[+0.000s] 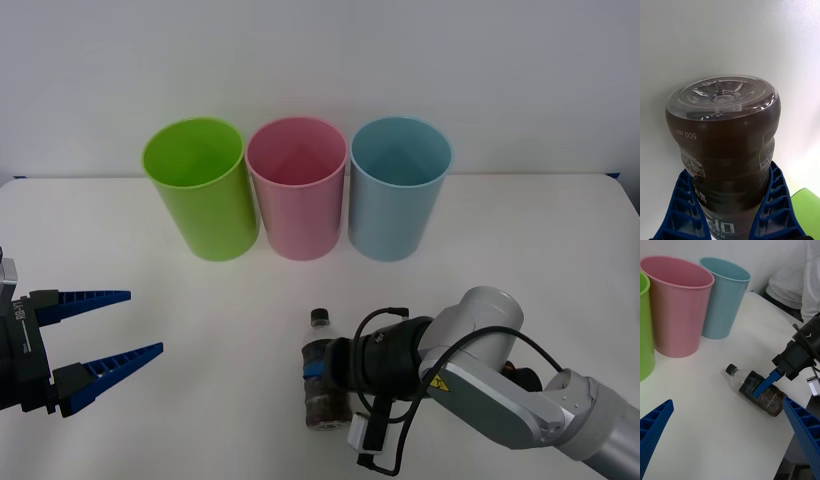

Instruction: Put cans in the blue bin and PET bottles in the pink bin and trash in the green bin.

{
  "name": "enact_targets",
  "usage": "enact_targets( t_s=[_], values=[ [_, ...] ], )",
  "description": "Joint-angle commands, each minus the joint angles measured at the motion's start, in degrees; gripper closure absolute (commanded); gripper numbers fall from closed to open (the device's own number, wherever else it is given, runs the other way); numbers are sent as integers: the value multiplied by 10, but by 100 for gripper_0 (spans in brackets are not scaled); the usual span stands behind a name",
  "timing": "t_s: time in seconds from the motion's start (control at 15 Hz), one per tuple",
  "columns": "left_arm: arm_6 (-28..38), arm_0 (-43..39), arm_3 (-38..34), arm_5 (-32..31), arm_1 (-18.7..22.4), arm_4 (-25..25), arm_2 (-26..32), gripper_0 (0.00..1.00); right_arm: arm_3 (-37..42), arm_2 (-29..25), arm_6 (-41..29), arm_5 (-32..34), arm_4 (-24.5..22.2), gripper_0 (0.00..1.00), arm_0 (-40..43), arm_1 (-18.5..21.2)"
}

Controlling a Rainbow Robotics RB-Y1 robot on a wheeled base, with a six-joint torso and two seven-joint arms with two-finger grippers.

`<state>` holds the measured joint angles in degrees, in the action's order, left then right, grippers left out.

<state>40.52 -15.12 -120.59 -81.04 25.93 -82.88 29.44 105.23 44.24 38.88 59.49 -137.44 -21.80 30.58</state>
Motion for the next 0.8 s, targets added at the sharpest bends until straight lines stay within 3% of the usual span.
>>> enact_targets(
  t_s=[0.07, 0.2, 0.53, 0.8],
  values=[
    [0, 0, 0, 0, 0, 0, 0, 0, 1, -3, 1, -20, 21, 100, 2, 6],
    [0, 0, 0, 0, 0, 0, 0, 0, 4, -3, 7, -40, 44, 100, 2, 15],
    [0, 0, 0, 0, 0, 0, 0, 0, 30, -3, 31, -136, 154, 100, 1, 67],
    [0, 0, 0, 0, 0, 0, 0, 0, 40, -5, 23, -184, 314, 100, 2, 103]
  ],
)
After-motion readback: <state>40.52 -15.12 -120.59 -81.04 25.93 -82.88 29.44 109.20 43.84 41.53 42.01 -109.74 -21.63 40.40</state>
